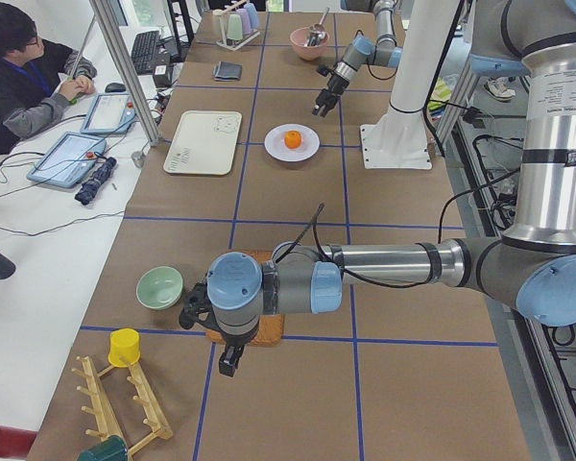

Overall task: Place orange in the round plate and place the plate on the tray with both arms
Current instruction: 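Grip the rim of the white plate nearest the robot with the right gripper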

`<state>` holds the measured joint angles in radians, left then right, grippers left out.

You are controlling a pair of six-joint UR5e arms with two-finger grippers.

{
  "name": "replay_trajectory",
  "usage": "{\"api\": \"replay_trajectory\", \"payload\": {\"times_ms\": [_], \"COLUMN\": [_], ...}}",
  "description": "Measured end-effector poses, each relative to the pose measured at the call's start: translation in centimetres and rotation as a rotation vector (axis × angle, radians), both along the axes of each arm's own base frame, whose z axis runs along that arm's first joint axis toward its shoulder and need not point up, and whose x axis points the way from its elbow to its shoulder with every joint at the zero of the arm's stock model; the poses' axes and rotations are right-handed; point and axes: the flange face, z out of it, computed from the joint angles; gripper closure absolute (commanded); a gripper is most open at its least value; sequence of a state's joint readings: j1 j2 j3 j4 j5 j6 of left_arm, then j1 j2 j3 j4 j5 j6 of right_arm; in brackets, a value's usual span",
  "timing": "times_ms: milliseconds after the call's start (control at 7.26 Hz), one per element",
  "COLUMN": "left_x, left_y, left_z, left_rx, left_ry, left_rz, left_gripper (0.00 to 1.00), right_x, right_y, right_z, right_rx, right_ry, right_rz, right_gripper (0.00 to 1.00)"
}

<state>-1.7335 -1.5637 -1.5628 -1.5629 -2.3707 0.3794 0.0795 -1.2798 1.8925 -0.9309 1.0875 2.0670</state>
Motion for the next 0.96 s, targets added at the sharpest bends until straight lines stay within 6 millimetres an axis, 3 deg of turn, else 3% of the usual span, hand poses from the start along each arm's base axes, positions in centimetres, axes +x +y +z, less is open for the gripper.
{"api": "replay_trajectory", "payload": {"times_ms": [275,964], "left_x": [0.0,0.1], "left_y": [0.4,1.5], "left_z": [0.3,1.1], "left_rx": [-0.003,0.002], "left_ry": [0.000,-0.001], "left_rz": [-0.001,-0.002], "left_gripper": [0.00,0.00], "right_x": [-2.2,-4.5], "right_y": [0.1,-3.4], "right_z": [0.9,1.3], "right_rx": [-0.014,-0.004], "right_ry": [0.002,0.048], "right_rz": [0.030,0.066], "right_gripper": [0.19,0.32]}}
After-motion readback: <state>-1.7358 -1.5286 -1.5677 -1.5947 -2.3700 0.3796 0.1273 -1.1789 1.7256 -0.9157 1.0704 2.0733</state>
